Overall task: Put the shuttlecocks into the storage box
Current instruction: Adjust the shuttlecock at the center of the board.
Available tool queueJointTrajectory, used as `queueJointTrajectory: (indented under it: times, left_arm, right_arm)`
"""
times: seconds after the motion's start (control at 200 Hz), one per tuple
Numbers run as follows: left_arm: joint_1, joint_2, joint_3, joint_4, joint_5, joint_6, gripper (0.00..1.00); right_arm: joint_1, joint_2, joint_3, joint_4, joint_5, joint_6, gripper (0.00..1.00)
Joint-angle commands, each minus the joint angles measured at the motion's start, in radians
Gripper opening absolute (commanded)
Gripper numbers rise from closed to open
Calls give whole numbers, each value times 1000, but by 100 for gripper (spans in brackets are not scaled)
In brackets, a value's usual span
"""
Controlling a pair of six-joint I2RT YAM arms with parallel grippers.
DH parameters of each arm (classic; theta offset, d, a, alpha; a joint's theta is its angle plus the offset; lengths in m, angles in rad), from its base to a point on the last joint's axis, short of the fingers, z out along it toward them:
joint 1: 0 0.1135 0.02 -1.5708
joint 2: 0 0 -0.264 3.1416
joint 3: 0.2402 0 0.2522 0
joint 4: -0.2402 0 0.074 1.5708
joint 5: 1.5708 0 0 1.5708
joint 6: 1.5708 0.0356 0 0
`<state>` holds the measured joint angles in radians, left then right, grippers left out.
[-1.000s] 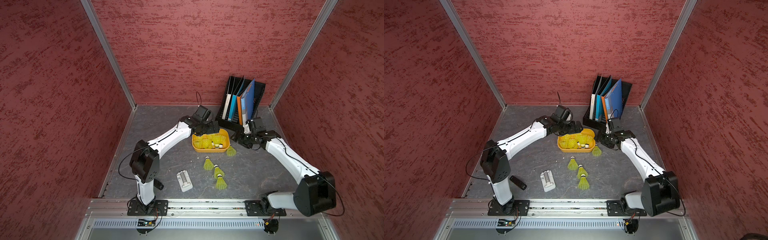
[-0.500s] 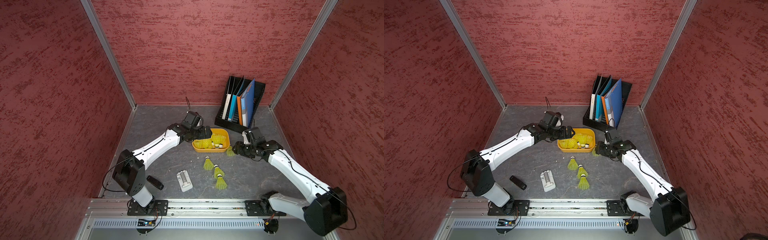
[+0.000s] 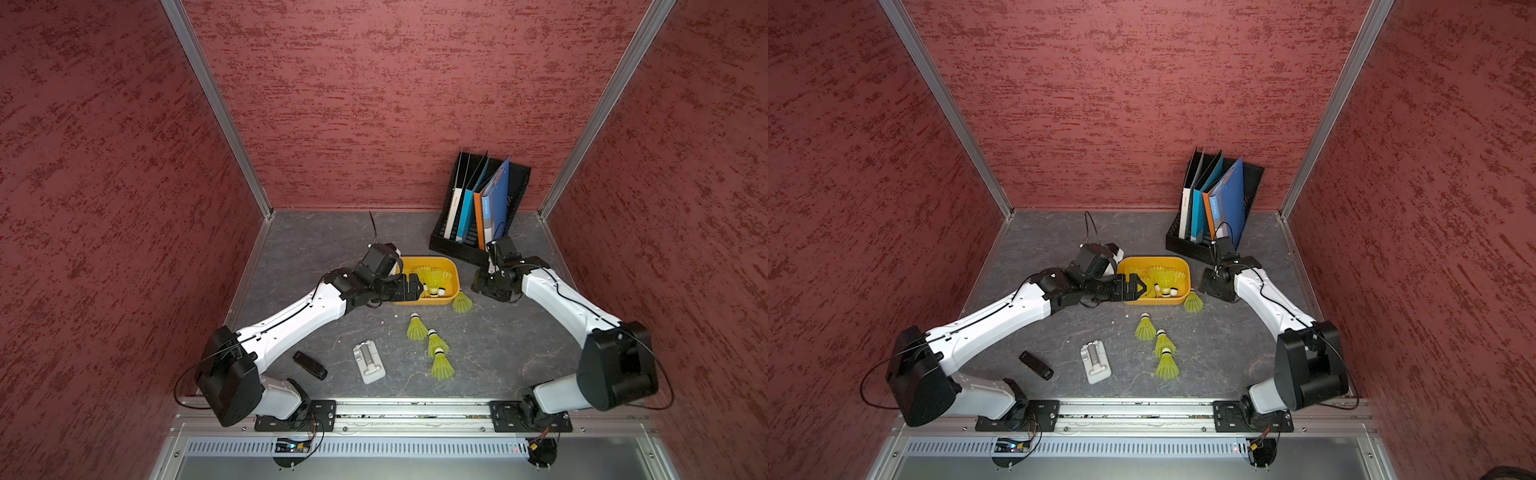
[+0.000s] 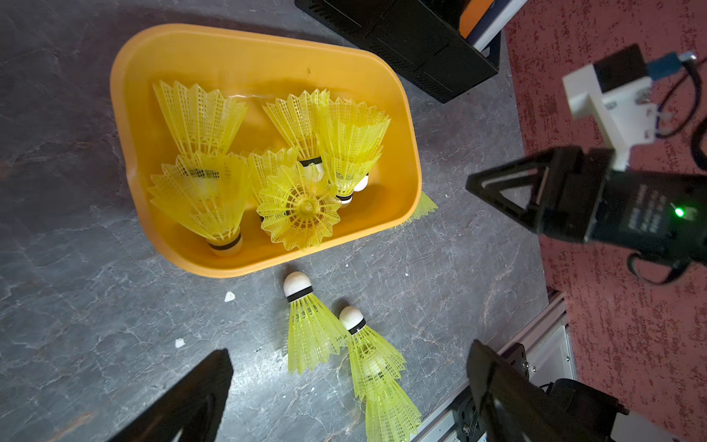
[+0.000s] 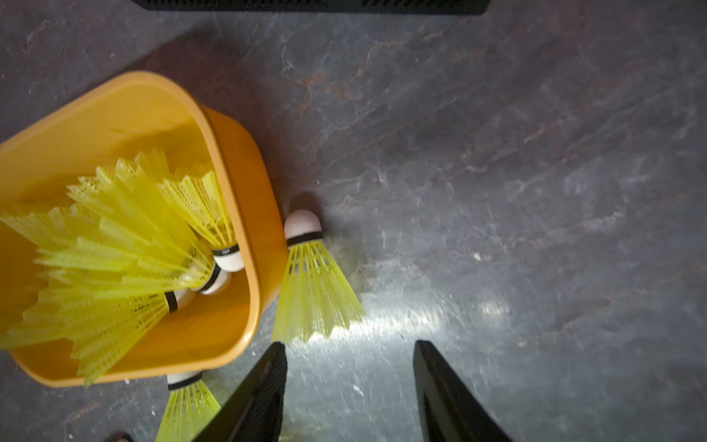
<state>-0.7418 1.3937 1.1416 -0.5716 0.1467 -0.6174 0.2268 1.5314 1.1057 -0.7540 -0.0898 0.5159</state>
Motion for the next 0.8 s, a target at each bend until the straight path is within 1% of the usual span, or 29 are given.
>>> queueJointTrajectory:
  times: [0.0,0.185,0.321,0.461,0.571,0.791]
  left_arm:
    - [-10,-37,-14,-33,-37,-18,100]
    - [-11,-92,-42,-70,-49,-22,100]
    - [-12,-131,-84,-58,-27,-21,100]
    - [-17,-164,-137,23,30,-18,100]
    - [-16,-174,-173,106,69,-47,100]
    - [-19,-147,-184,171,85,-92,100]
  right_arm:
    - [-29,83,49,65,-81,-14,57]
    - [-34,180,86,101,-122,-23,58]
    - [-42,199,71,120,-129,-39,58]
    - [-45,204,48,142,-156,-55,58]
    - [-47,208,35,146,-165,-60,57]
    - [-51,189,-3,152,-149,-56,56]
